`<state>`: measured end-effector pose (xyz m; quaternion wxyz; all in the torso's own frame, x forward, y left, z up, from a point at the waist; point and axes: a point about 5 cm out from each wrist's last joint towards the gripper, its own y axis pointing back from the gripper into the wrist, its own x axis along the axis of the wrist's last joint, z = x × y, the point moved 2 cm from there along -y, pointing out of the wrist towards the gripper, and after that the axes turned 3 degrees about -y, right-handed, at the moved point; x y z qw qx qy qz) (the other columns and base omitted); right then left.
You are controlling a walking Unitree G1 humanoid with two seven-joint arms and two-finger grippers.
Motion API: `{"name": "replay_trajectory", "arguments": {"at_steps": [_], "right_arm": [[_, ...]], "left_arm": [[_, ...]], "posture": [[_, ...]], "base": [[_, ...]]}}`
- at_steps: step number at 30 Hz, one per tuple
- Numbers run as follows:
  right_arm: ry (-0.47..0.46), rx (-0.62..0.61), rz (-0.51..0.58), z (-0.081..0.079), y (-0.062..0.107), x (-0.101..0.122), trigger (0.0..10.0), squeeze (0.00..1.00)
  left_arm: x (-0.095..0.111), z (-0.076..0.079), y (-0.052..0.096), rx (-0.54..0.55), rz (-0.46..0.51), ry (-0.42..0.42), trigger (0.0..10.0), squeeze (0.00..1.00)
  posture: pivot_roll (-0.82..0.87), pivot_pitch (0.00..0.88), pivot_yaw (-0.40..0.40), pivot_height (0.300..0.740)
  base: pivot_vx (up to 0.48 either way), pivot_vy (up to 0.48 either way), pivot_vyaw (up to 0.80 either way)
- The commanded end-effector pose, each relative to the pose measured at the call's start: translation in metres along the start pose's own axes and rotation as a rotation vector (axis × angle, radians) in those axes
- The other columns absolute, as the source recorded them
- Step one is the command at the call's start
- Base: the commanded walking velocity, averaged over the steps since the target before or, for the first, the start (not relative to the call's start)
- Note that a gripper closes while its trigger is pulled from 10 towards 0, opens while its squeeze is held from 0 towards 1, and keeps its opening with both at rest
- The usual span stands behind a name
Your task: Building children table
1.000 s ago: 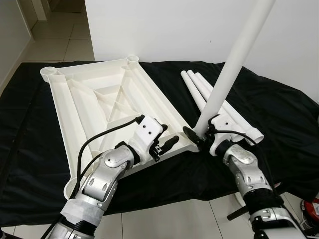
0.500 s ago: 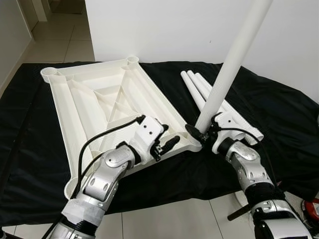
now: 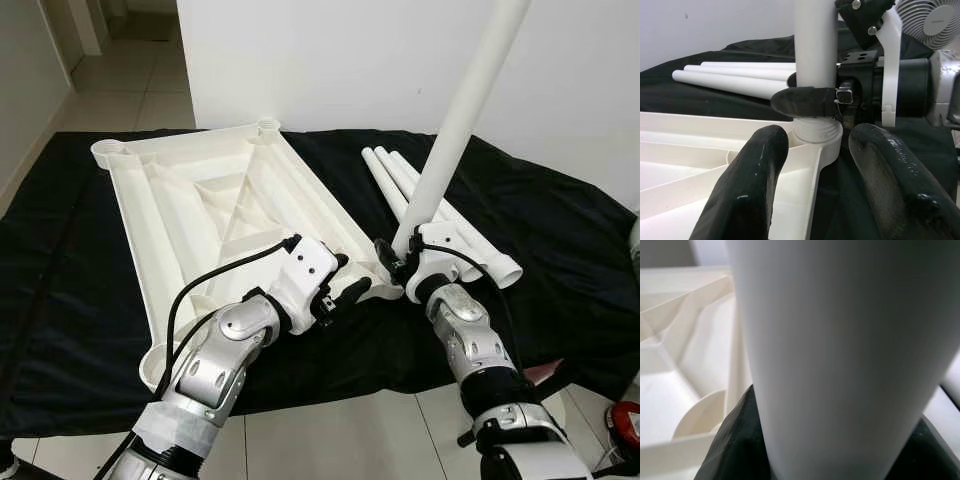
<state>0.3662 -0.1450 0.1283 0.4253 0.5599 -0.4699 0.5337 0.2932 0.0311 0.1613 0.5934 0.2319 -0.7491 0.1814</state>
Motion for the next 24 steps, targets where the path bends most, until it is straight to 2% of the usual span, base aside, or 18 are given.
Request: {"name": "replay_trajectory", "arguments": {"at_steps": [1,8,9,11,13,15,20,21,24], "right_arm": [[-0.022,-0.110,-0.030,0.004,0.005,-0.010,10.0,0.00],[-0.089,-0.282,0.008,-0.007,0.008,-0.009,10.0,0.00],[-0.089,-0.282,0.008,-0.007,0.008,-0.009,10.0,0.00],[-0.111,-0.260,0.004,-0.021,0.008,-0.008,10.0,0.00],[-0.111,-0.260,0.004,-0.021,0.008,-0.008,10.0,0.00],[-0.122,-0.198,0.018,-0.031,0.008,-0.004,10.0,0.00],[-0.121,-0.187,0.032,-0.028,0.008,0.002,10.0,0.00],[-0.122,-0.173,0.046,-0.027,0.008,0.005,10.0,1.00],[-0.118,-0.128,0.067,-0.026,0.007,0.011,10.0,1.00]], "left_arm": [[-0.001,0.003,-0.002,-0.005,-0.007,0.005,10.0,0.00],[-0.001,0.002,-0.007,-0.020,-0.004,0.005,10.0,0.00],[-0.001,0.002,-0.007,-0.020,-0.004,0.005,10.0,0.00],[0.001,0.003,-0.008,-0.027,0.001,0.005,10.0,0.00],[0.001,0.003,-0.008,-0.027,0.001,0.005,10.0,0.00],[0.000,0.002,-0.008,-0.024,-0.002,0.004,10.0,0.00],[0.002,0.001,-0.007,-0.021,0.008,0.013,10.0,0.00],[0.002,0.002,-0.007,-0.020,0.006,0.004,10.0,0.00],[0.000,0.001,-0.007,-0.015,0.001,0.007,10.0,0.00]], "posture": [[0.03,0.026,-0.055,0.740],[0.00,0.032,-0.042,0.740],[0.00,0.032,-0.042,0.740],[0.00,0.034,-0.049,0.740],[0.00,0.034,-0.049,0.740],[0.01,0.024,-0.052,0.740],[0.01,0.018,-0.056,0.740],[0.02,0.014,-0.054,0.740],[0.02,0.010,-0.051,0.740]], "base": [[0.000,0.000,0.00],[0.000,0.000,0.00],[0.000,0.000,0.00],[0.000,0.000,0.00],[0.000,0.000,0.00],[0.000,0.000,0.00],[0.000,0.000,0.00],[0.000,0.000,0.00],[0.000,0.000,0.00]]}}
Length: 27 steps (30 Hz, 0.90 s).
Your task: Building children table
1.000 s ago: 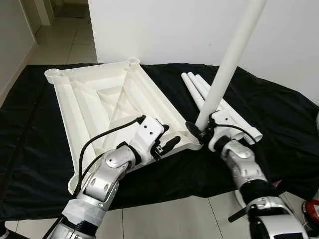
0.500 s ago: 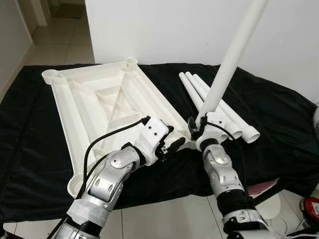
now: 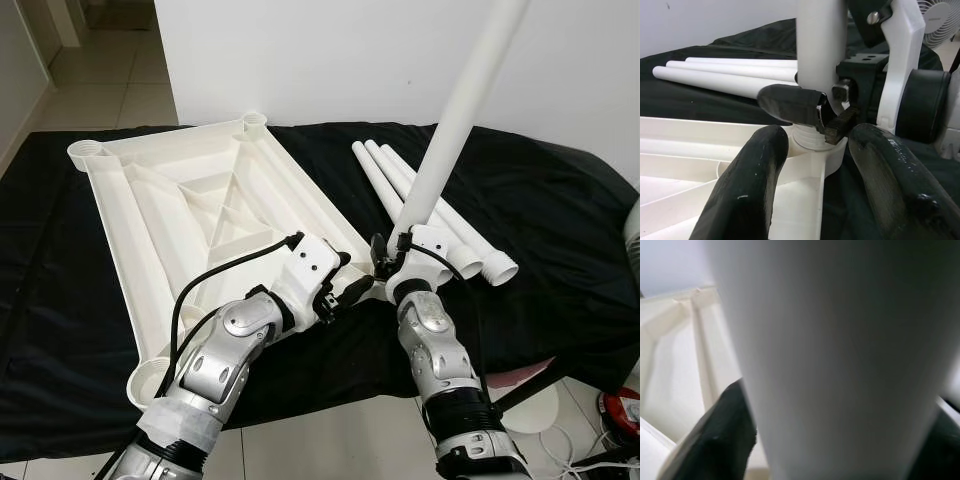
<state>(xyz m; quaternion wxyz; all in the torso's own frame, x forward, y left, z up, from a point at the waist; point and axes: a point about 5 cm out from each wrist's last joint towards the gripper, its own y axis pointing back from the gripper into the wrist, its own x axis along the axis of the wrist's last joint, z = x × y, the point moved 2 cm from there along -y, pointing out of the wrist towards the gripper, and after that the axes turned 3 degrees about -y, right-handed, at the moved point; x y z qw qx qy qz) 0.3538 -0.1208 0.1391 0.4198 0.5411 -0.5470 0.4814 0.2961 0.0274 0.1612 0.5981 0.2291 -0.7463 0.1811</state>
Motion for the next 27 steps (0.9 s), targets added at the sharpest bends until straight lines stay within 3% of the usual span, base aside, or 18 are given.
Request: {"name": "replay_trajectory", "arguments": {"at_steps": [1,9,10,12,13,15,20,24,25,27], "right_arm": [[-0.011,0.033,0.023,0.001,0.001,0.006,10.0,1.00],[0.018,0.165,0.058,0.012,0.009,0.011,10.0,1.00],[0.034,0.236,0.044,0.010,0.011,0.010,10.0,0.00],[0.034,0.236,0.044,0.010,0.011,0.010,10.0,0.00],[0.091,0.399,0.012,0.007,0.018,0.007,10.0,0.00],[0.121,0.449,0.002,0.007,0.019,0.005,10.0,0.00],[0.203,0.535,-0.051,0.023,0.015,0.002,10.0,0.00],[0.214,0.559,-0.071,0.027,0.013,0.001,10.0,0.00],[0.219,0.574,-0.081,0.029,0.012,0.001,4.4,0.00],[0.223,0.583,-0.088,0.030,0.011,0.000,4.4,0.00]], "left_arm": [[0.002,0.002,-0.003,-0.011,0.002,-0.008,10.0,0.00],[0.000,0.002,0.001,-0.003,-0.006,-0.011,10.0,0.00],[0.000,0.002,0.002,0.000,-0.007,-0.011,10.0,0.00],[0.000,0.002,0.002,0.000,-0.007,-0.011,10.0,0.00],[0.000,0.003,0.002,0.003,-0.007,-0.008,10.0,0.00],[0.000,0.003,0.002,0.003,-0.007,-0.007,10.0,0.00],[0.000,0.003,0.002,0.001,-0.007,-0.007,10.0,0.00],[0.000,0.002,0.002,0.003,-0.008,-0.008,10.0,0.00],[0.000,0.002,0.002,0.004,-0.009,-0.009,10.0,0.00],[0.000,0.001,0.002,0.004,-0.009,-0.009,10.0,0.00]], "posture": [[0.03,0.007,-0.052,0.740],[0.06,0.000,-0.068,0.740],[0.06,0.000,-0.069,0.740],[0.06,0.000,-0.069,0.740],[0.06,0.000,-0.072,0.740],[0.06,0.000,-0.073,0.740],[0.06,0.006,-0.072,0.740],[0.06,0.010,-0.069,0.740],[0.06,0.012,-0.069,0.740],[0.06,0.012,-0.069,0.740]], "base": [[0.000,0.000,0.00],[0.000,0.000,0.00],[0.000,0.000,0.00],[0.000,0.000,0.00],[0.000,0.000,0.00],[0.000,0.000,0.00],[0.000,0.000,0.00],[0.000,0.000,0.00],[0.000,0.000,0.00],[0.000,0.000,0.00]]}}
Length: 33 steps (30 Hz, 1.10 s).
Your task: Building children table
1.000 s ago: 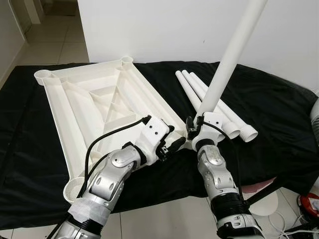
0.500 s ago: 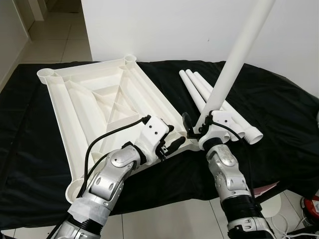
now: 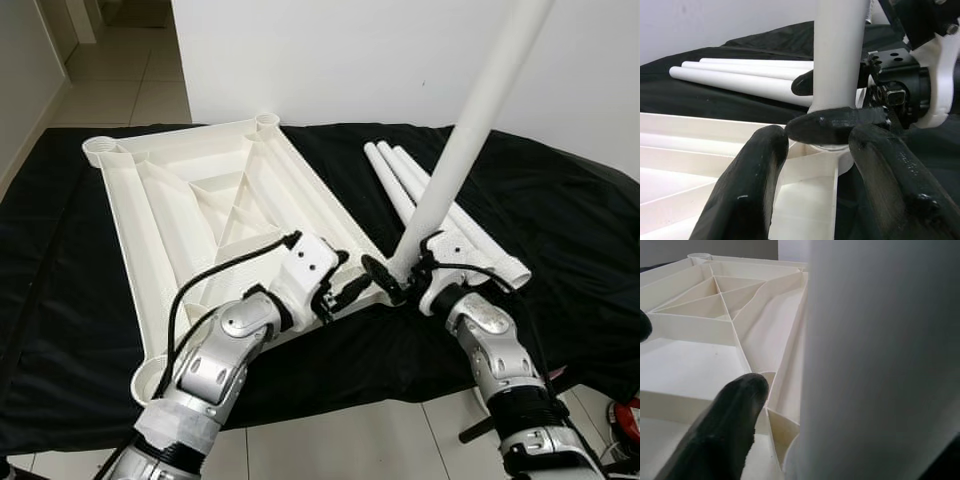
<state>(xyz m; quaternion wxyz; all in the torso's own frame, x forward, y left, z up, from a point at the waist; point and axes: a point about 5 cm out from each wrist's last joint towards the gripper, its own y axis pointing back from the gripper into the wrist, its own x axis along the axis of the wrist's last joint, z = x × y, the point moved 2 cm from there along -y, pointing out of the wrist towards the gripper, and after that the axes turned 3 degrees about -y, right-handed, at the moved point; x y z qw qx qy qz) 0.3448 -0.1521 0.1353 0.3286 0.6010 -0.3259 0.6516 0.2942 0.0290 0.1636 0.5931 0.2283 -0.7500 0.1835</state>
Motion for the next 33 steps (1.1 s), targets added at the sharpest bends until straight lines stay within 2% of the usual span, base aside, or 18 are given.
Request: {"name": "replay_trajectory", "arguments": {"at_steps": [1,15,16,25,27,31,32,33], "right_arm": [[0.009,0.038,-0.022,0.000,-0.001,-0.004,0.0,0.00],[-0.027,0.075,-0.051,-0.001,0.000,-0.015,0.0,0.00],[-0.040,0.053,-0.046,0.000,0.000,-0.015,10.0,0.00],[-0.079,-0.123,-0.077,-0.003,-0.005,-0.024,10.0,0.00],[-0.079,-0.123,-0.077,-0.003,-0.005,-0.024,10.0,0.00],[-0.111,-0.215,-0.083,-0.003,-0.009,-0.026,10.0,0.00],[-0.128,-0.287,-0.084,-0.002,-0.011,-0.027,10.0,0.00],[-0.128,-0.287,-0.084,-0.002,-0.011,-0.027,10.0,0.00]], "left_arm": [[-0.003,0.001,0.000,0.002,-0.017,0.001,10.0,0.00],[-0.003,0.003,0.003,0.005,-0.025,0.008,10.0,0.00],[-0.004,0.003,0.004,0.004,-0.026,0.009,10.0,0.00],[-0.004,0.006,0.004,-0.002,-0.029,0.018,10.0,0.00],[-0.004,0.006,0.004,-0.002,-0.029,0.018,10.0,0.00],[-0.005,0.007,0.003,-0.012,-0.030,0.019,10.0,0.00],[-0.005,0.008,0.003,-0.017,-0.031,0.018,10.0,0.00],[-0.005,0.008,0.003,-0.017,-0.031,0.018,10.0,0.00]], "posture": [[0.06,0.013,-0.070,0.740],[0.07,0.022,-0.067,0.740],[0.07,0.027,-0.066,0.740],[0.06,0.034,-0.062,0.740],[0.06,0.034,-0.062,0.740],[0.06,0.031,-0.060,0.740],[0.06,0.026,-0.060,0.740],[0.06,0.026,-0.060,0.740]], "base": [[0.000,0.000,0.00],[0.000,0.000,0.00],[0.000,0.000,0.00],[0.000,0.000,0.00],[0.000,0.000,0.00],[0.000,0.000,0.00],[0.000,0.000,0.00],[0.000,0.000,0.00]]}}
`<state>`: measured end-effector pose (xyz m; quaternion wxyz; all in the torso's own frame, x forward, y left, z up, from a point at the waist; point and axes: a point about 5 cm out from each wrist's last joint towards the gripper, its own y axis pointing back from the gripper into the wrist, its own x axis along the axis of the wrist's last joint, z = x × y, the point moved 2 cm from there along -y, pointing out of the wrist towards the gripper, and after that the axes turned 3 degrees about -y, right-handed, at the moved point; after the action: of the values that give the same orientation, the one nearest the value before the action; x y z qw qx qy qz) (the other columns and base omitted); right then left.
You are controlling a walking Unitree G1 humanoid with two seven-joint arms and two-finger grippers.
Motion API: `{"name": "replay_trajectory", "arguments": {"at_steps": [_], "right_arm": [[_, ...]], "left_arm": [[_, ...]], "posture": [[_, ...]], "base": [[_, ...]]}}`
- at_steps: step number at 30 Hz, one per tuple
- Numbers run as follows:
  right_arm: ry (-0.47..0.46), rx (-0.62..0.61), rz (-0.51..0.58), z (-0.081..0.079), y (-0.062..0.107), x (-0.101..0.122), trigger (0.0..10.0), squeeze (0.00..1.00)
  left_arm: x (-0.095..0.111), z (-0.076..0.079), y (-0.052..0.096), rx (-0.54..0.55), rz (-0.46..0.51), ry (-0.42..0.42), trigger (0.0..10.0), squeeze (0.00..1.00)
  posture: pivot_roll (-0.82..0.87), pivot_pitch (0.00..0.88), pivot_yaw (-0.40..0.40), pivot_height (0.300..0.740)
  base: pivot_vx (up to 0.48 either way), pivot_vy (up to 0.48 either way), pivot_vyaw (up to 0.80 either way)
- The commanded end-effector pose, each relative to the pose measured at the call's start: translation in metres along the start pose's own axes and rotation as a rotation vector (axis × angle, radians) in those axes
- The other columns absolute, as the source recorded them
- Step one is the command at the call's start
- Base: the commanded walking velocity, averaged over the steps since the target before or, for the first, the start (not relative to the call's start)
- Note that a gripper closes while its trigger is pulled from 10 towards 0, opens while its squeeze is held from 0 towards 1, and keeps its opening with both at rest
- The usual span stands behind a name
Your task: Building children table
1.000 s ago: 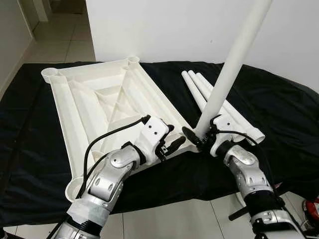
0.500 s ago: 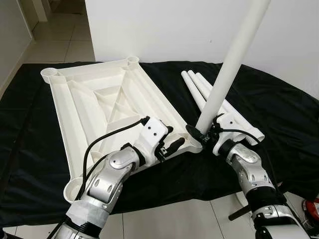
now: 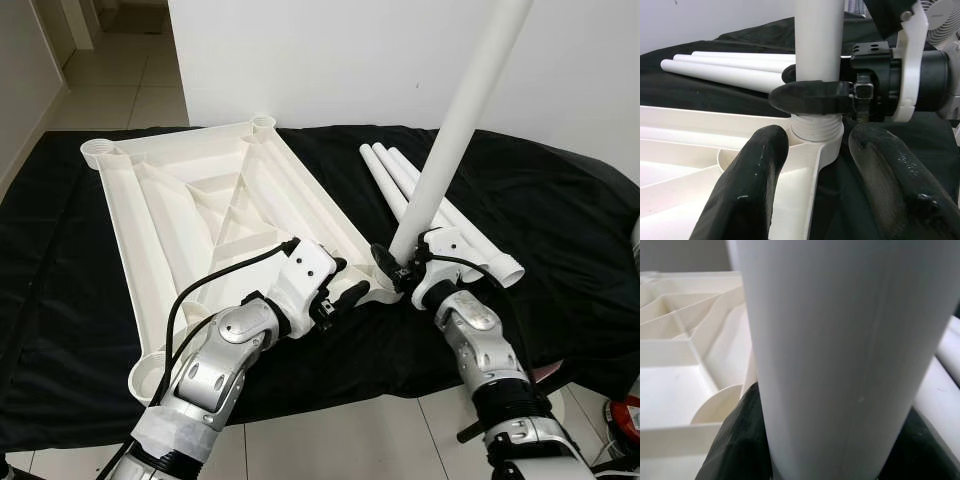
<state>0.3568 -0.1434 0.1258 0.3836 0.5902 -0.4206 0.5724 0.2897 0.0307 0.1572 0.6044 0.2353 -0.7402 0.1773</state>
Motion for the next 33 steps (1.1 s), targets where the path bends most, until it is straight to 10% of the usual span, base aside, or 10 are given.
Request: {"name": "replay_trajectory", "arguments": {"at_steps": [1,10,19,21,22,32,33], "right_arm": [[-0.011,-0.042,-0.080,0.002,0.004,-0.017,10.0,0.00],[-0.080,-0.420,-0.052,-0.004,0.004,-0.016,10.0,0.00],[-0.088,-0.435,-0.028,-0.015,0.003,-0.014,10.0,0.00],[-0.063,-0.430,-0.022,-0.010,0.005,-0.013,10.0,0.20],[-0.062,-0.421,-0.015,-0.005,0.006,-0.012,10.0,1.00],[-0.052,-0.279,0.032,0.008,0.014,0.001,10.0,1.00],[-0.043,-0.238,0.017,0.010,0.016,0.000,10.0,0.13]], "left_arm": [[0.001,0.004,-0.001,-0.014,-0.004,-0.005,10.0,0.00],[-0.001,0.007,0.000,-0.025,-0.008,-0.004,10.0,0.00],[-0.001,0.008,0.000,-0.023,-0.008,-0.003,10.0,0.00],[-0.001,0.008,0.000,-0.023,-0.009,-0.004,10.0,0.00],[-0.001,0.008,0.001,-0.023,-0.011,-0.006,10.0,0.00],[-0.002,0.008,0.002,-0.025,-0.012,-0.007,10.0,0.00],[-0.002,0.008,0.002,-0.026,-0.012,-0.007,10.0,0.00]], "posture": [[0.06,0.026,-0.060,0.740],[0.07,0.012,-0.062,0.740],[0.08,0.000,-0.074,0.740],[0.08,0.000,-0.074,0.740],[0.08,0.000,-0.075,0.740],[0.08,0.000,-0.073,0.740],[0.07,0.000,-0.071,0.740]], "base": [[0.000,0.000,0.00],[0.000,0.000,0.00],[0.000,0.000,0.00],[0.000,0.000,0.00],[0.000,0.000,0.00],[0.000,0.000,0.00],[0.000,0.000,0.00]]}}
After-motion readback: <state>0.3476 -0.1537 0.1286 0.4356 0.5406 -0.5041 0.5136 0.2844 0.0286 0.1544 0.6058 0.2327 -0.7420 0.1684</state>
